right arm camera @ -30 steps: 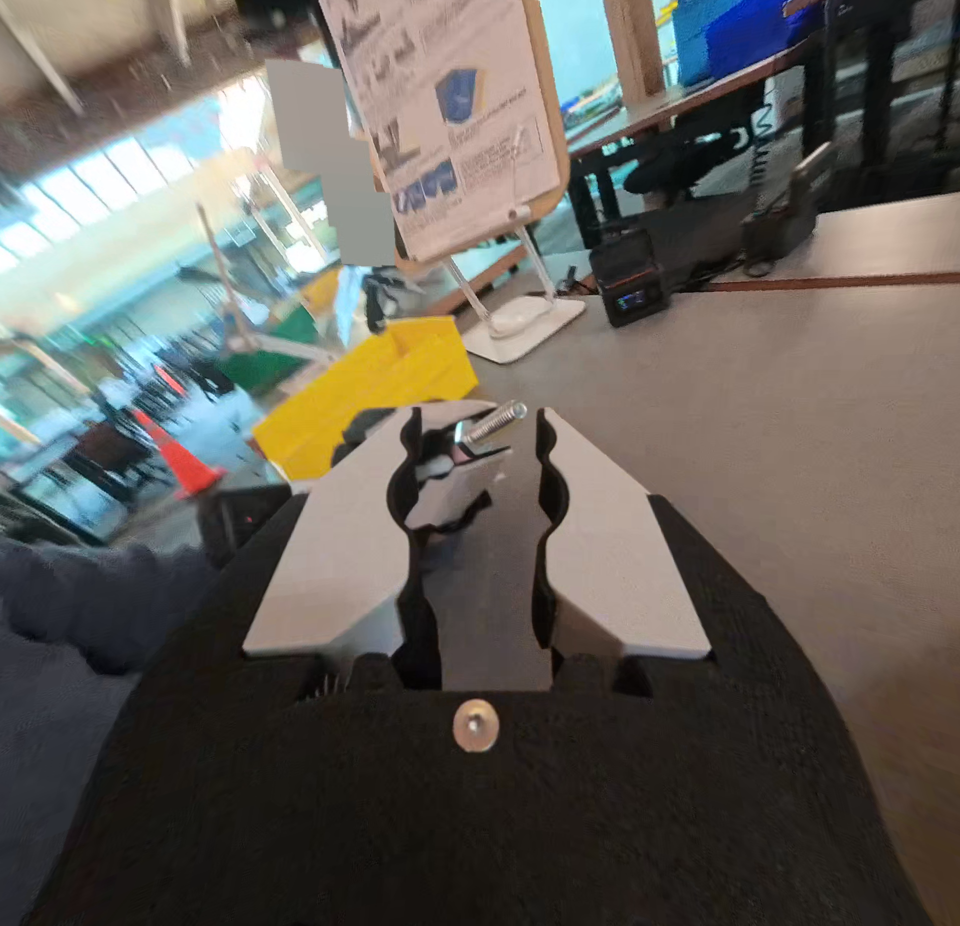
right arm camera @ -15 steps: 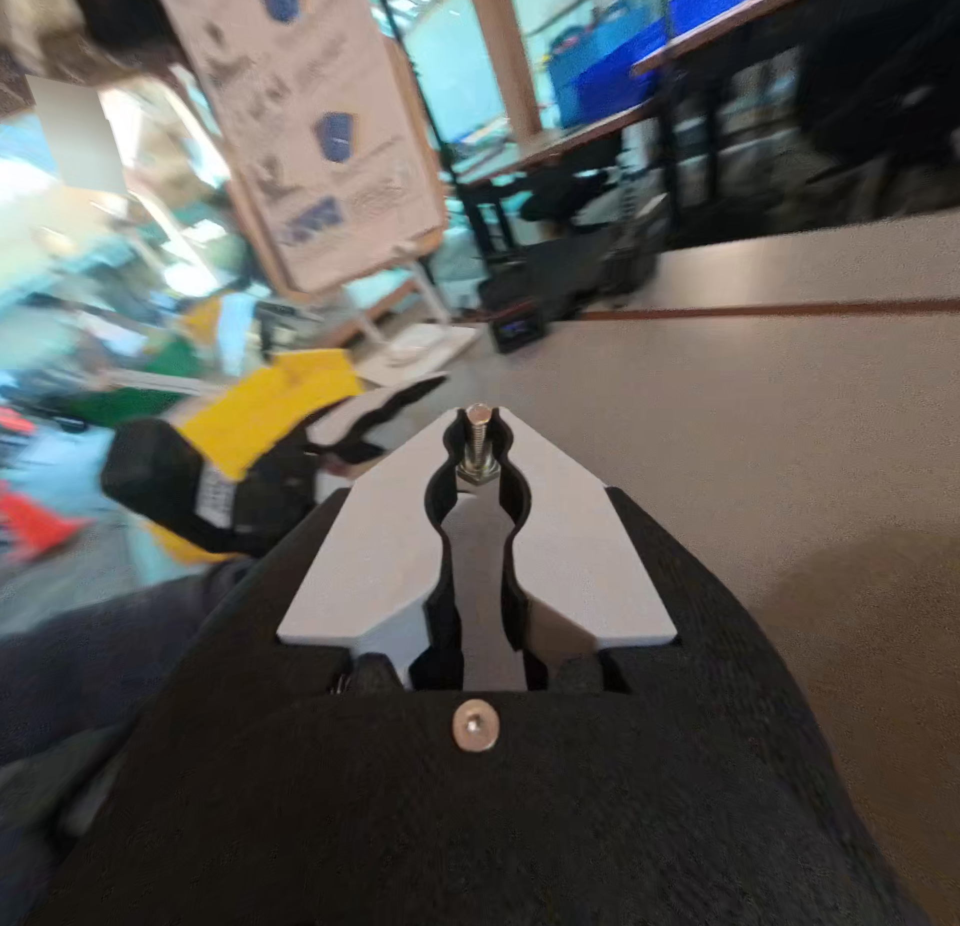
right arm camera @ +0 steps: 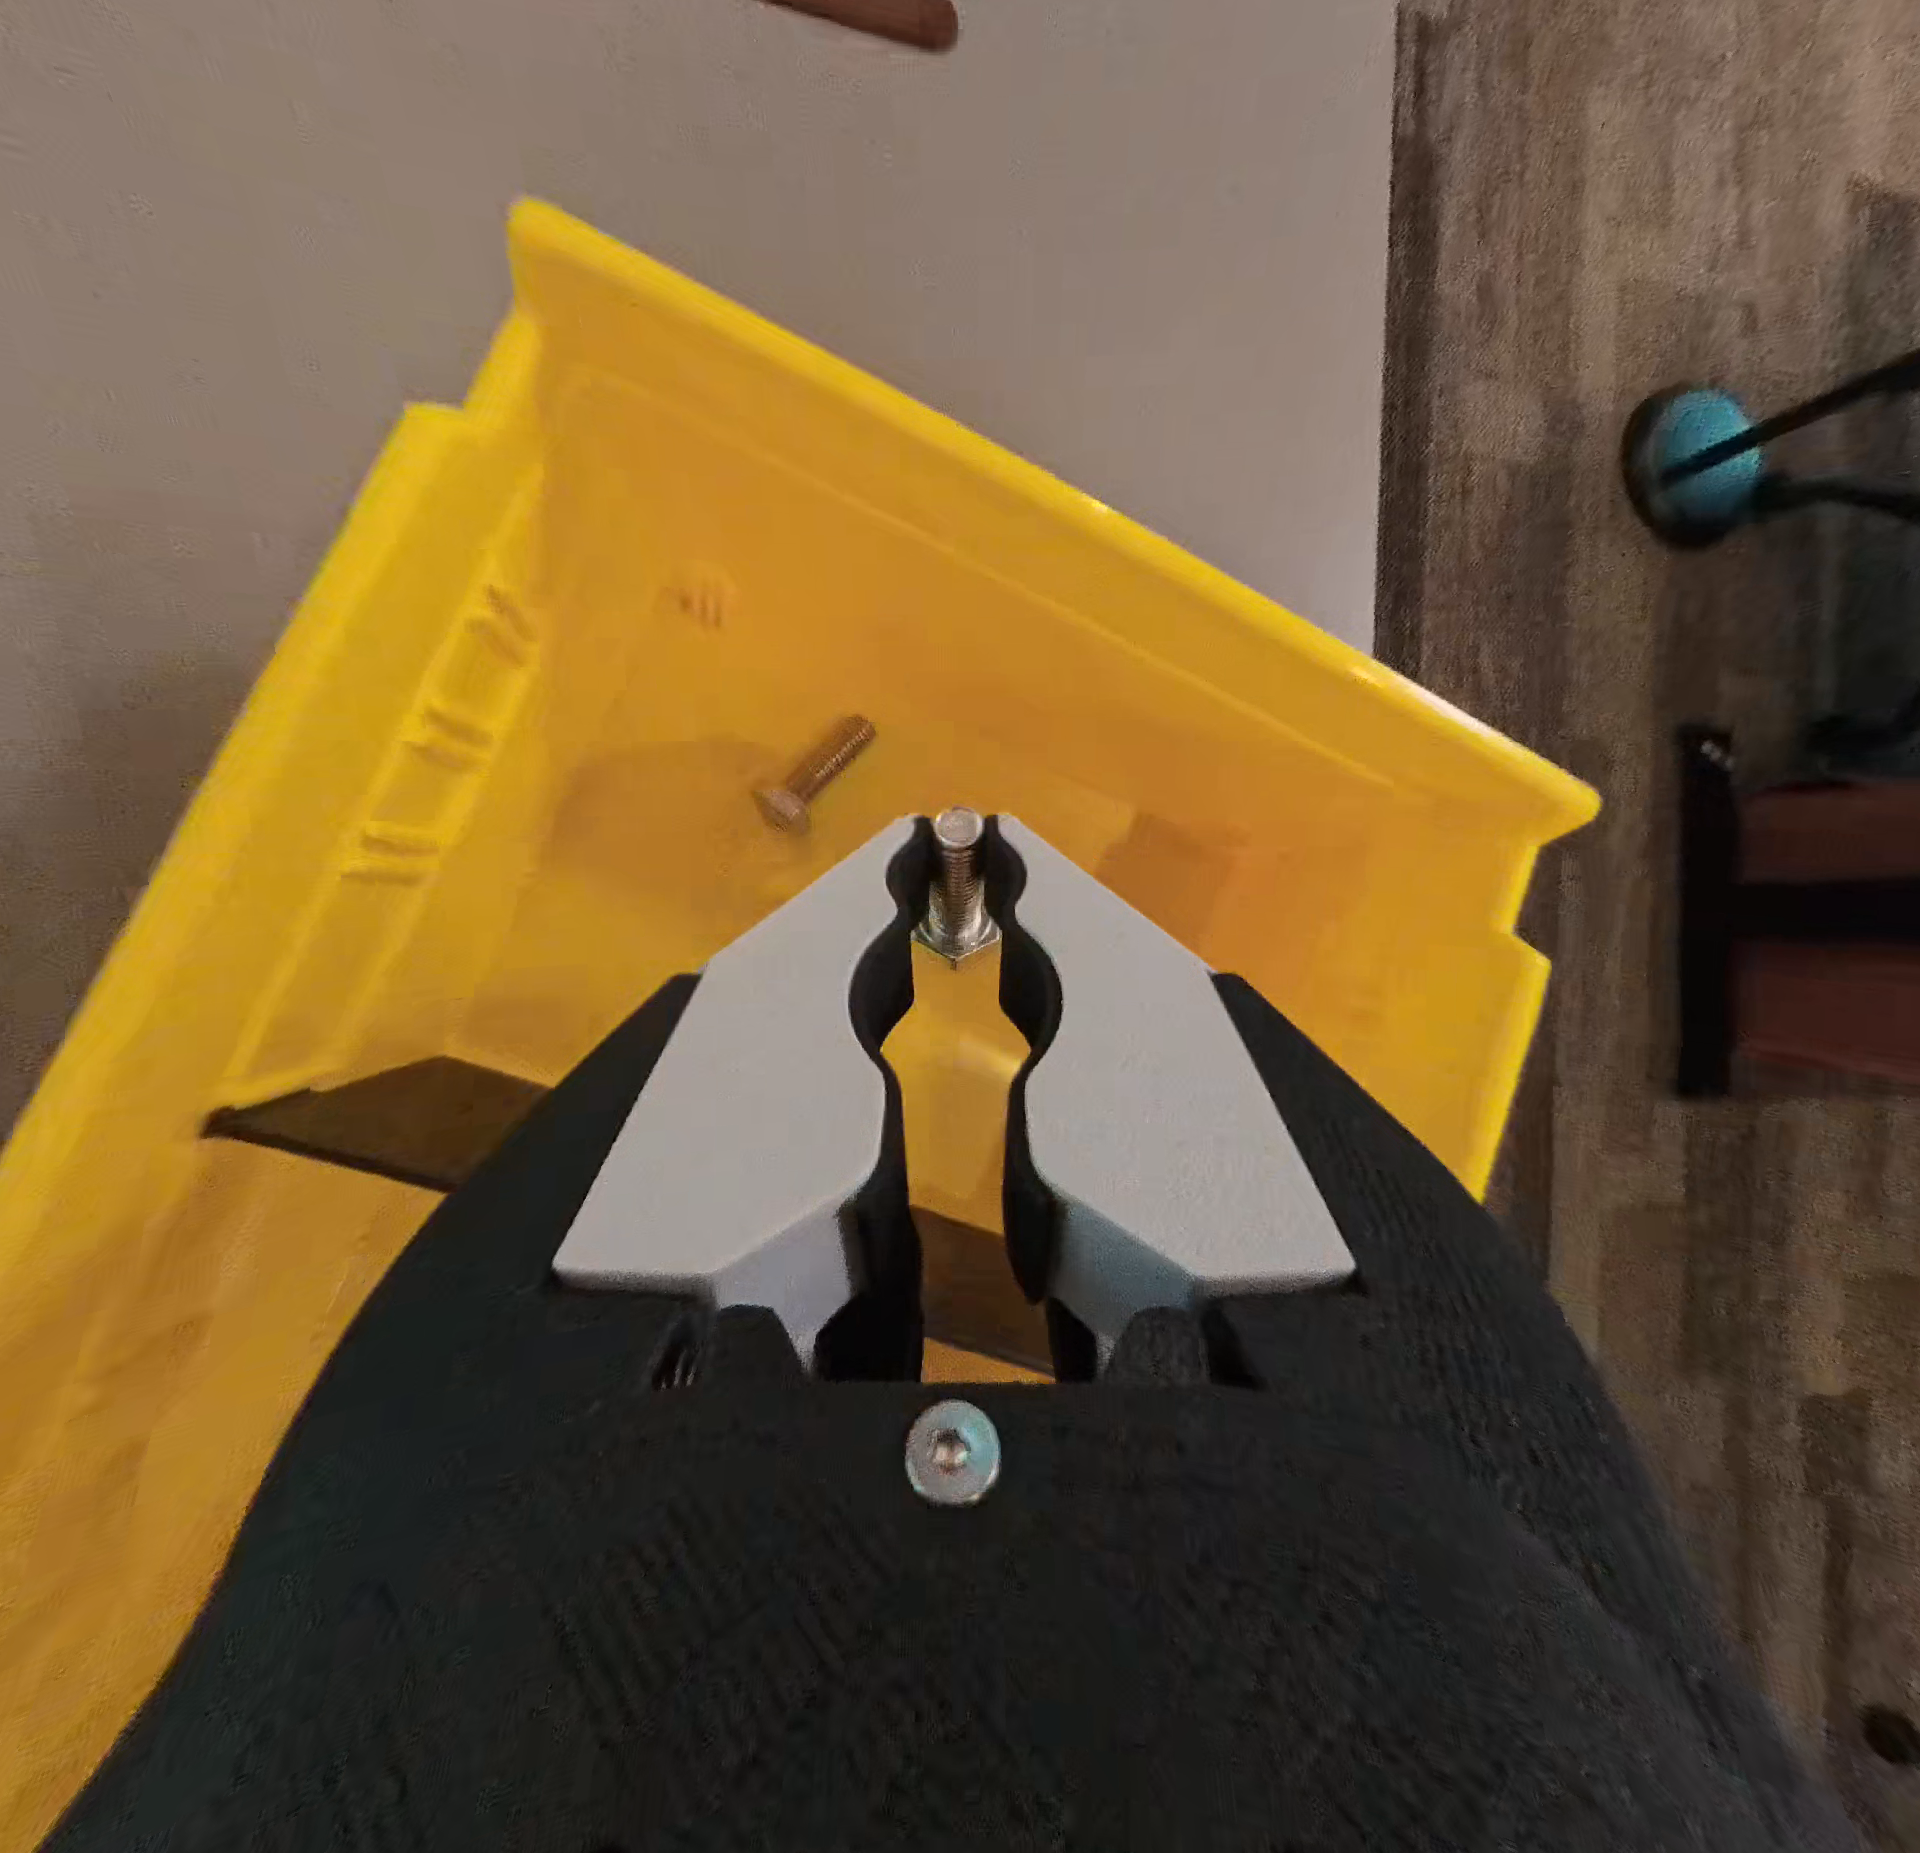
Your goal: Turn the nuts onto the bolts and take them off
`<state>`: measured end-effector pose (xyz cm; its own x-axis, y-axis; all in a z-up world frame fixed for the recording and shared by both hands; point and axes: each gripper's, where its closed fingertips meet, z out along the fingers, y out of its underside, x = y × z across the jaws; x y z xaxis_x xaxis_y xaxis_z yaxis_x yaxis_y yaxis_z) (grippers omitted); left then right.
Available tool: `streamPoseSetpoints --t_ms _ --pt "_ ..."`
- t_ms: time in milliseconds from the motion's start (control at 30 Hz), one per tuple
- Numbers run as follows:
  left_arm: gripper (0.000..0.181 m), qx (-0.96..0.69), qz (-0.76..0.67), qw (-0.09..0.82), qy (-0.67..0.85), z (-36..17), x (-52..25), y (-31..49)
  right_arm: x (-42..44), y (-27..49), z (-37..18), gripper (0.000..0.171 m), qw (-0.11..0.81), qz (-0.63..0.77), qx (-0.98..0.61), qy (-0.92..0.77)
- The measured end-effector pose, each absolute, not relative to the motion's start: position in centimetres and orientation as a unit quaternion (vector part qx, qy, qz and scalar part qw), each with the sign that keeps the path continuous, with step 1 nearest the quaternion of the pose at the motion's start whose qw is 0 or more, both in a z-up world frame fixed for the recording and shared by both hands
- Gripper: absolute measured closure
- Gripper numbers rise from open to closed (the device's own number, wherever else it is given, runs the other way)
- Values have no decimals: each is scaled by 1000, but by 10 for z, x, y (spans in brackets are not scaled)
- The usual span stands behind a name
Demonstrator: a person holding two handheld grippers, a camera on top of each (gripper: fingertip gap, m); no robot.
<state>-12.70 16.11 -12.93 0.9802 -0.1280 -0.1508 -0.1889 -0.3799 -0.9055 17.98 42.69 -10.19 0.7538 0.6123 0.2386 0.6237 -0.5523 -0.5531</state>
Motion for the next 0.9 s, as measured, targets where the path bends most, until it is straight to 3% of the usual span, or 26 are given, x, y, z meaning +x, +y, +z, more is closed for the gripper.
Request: streamPoseSetpoints --t_ms 267,433,533,700,900 --pt "77 -872 2 480 98 -154 -135 155 197 430 -133 163 255 -30 -896 -361" --pt "79 -879 23 468 92 -159 -142 155 207 431 -130 152 260 -35 -901 -346" --pt "81 -876 26 475 77 -156 -149 155 202 432 -77 149 360 -96 -854 -364" --pt "97 -855 32 514 67 -147 -159 157 92 348 22 155 560 35 -727 -396" --pt "142 -779 62 623 34 -109 -181 151 -58 245 -11 171 653 220 -581 -433"
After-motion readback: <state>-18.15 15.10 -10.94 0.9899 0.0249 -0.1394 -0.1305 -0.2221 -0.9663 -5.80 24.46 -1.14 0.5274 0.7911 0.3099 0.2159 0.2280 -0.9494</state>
